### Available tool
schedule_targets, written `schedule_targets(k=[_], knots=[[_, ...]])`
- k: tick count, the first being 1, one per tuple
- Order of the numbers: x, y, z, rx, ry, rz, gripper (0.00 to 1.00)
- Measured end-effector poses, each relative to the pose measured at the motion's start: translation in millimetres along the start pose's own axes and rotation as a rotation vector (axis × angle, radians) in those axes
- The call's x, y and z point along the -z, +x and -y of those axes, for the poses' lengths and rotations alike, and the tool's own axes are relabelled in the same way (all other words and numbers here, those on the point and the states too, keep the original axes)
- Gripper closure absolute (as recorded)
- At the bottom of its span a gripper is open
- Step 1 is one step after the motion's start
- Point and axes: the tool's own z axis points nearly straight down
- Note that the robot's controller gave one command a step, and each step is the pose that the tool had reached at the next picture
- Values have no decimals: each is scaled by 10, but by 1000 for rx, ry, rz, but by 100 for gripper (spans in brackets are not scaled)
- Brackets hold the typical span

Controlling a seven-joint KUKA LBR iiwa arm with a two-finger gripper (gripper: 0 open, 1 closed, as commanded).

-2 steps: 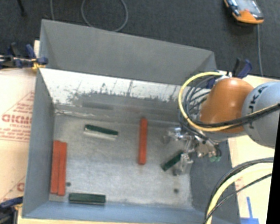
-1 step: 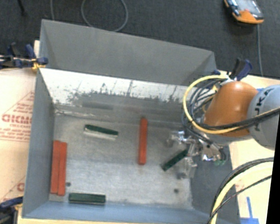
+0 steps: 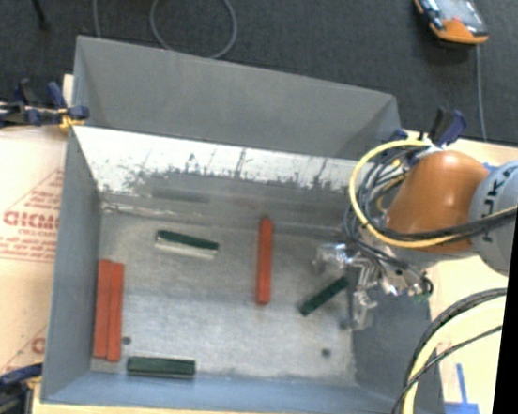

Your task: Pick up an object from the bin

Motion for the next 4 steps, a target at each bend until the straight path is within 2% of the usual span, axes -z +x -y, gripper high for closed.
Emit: schedule_targets(k=[2,3,4], knots=[[38,-37,37,-6,1,2,0],[38,-39,34,-7,0,3,100],[1062,-68,70,-13,3,1,100]])
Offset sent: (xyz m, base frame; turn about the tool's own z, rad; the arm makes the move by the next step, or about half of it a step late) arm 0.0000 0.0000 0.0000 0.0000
